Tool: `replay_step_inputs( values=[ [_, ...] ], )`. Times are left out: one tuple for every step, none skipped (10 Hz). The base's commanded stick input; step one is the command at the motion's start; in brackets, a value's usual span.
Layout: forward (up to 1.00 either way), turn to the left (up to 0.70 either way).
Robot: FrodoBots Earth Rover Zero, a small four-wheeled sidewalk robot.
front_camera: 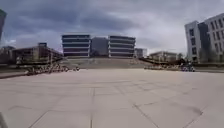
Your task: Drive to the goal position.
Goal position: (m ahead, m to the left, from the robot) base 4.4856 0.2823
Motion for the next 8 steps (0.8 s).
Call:
replay_step_inputs(
  values=[
    [0.70, 0.00],
    [0.70, 0.00],
    [0.70, 0.00],
    [0.70, 0.00],
    [0.70, 0.00],
    [0.70, 0.00],
    [0.70, 0.00],
    [0.70, 0.01]
  ],
)
